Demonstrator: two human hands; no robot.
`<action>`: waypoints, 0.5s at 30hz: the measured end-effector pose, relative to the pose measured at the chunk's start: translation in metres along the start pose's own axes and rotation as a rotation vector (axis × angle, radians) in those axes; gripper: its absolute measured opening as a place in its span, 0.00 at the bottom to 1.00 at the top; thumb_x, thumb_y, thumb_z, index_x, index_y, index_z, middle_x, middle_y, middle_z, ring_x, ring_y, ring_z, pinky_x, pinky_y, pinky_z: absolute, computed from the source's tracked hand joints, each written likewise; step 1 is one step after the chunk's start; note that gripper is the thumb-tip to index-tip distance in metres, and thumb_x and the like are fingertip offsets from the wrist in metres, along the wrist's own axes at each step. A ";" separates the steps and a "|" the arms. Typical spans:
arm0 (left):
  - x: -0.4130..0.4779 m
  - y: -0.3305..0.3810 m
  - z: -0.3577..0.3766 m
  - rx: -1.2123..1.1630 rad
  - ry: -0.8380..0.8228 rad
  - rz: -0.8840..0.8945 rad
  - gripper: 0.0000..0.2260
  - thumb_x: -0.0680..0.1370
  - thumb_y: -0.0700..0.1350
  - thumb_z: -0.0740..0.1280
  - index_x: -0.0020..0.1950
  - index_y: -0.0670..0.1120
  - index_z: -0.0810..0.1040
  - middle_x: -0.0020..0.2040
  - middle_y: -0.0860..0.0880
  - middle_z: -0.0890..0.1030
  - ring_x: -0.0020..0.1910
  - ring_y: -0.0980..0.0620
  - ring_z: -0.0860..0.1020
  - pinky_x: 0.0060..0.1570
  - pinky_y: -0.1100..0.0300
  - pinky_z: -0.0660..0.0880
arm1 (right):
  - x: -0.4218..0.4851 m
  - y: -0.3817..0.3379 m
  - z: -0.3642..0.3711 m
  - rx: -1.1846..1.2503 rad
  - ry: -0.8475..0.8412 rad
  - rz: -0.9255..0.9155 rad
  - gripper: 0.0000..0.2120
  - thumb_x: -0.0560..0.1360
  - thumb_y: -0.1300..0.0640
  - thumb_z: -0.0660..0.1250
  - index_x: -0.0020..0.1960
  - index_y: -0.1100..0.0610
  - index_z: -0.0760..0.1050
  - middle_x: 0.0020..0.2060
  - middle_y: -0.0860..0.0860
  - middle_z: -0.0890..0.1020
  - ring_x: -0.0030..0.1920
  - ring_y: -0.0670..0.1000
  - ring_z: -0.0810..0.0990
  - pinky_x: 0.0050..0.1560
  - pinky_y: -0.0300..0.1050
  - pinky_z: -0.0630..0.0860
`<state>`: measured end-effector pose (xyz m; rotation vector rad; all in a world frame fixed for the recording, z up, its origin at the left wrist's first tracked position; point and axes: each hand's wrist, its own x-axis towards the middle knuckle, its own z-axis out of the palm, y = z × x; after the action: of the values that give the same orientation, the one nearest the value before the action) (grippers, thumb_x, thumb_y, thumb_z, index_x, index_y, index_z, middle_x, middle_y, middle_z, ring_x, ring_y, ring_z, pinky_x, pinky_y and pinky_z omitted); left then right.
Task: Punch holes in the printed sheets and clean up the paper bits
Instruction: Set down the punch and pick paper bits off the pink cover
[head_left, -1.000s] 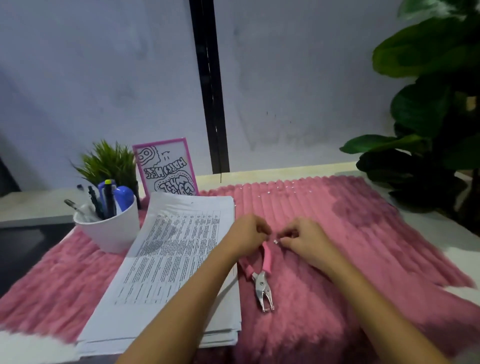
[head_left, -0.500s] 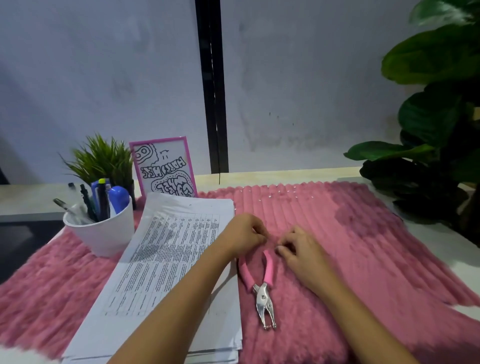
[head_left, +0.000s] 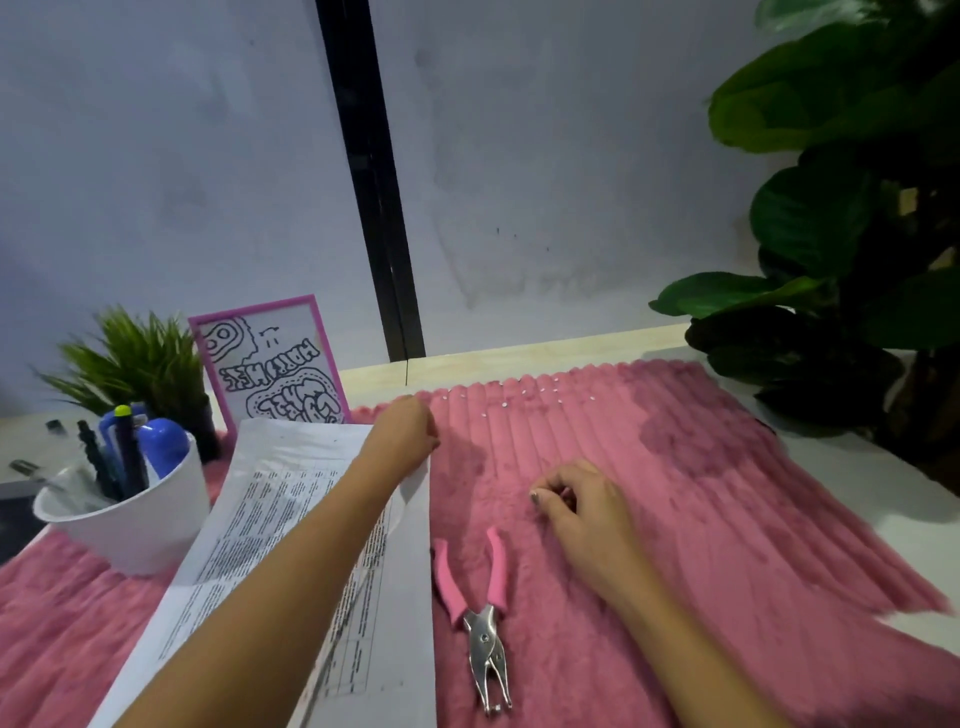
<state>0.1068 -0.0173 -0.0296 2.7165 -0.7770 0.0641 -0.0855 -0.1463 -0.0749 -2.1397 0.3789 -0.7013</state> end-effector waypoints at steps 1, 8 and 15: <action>0.001 0.000 0.001 -0.001 0.005 -0.007 0.07 0.77 0.42 0.71 0.51 0.42 0.85 0.53 0.43 0.83 0.50 0.48 0.80 0.60 0.54 0.75 | 0.000 0.000 -0.001 0.009 0.001 -0.001 0.15 0.74 0.62 0.70 0.34 0.46 0.73 0.40 0.47 0.77 0.39 0.41 0.75 0.41 0.35 0.68; -0.009 -0.001 0.007 -0.216 0.115 -0.047 0.10 0.79 0.41 0.67 0.45 0.35 0.82 0.46 0.41 0.82 0.37 0.50 0.79 0.52 0.49 0.79 | 0.003 -0.004 -0.014 0.137 0.146 0.000 0.12 0.74 0.64 0.71 0.36 0.50 0.77 0.37 0.47 0.78 0.37 0.43 0.75 0.38 0.29 0.67; -0.034 0.093 -0.023 -0.507 0.257 0.180 0.04 0.80 0.41 0.65 0.47 0.43 0.79 0.40 0.47 0.83 0.41 0.48 0.82 0.49 0.47 0.80 | -0.043 0.023 -0.157 0.198 0.522 0.075 0.06 0.77 0.62 0.68 0.46 0.54 0.81 0.39 0.51 0.81 0.34 0.43 0.77 0.36 0.37 0.76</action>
<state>0.0305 -0.0676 0.0149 2.1091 -0.8265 0.2202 -0.2153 -0.2371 -0.0300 -1.7289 0.6323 -1.2017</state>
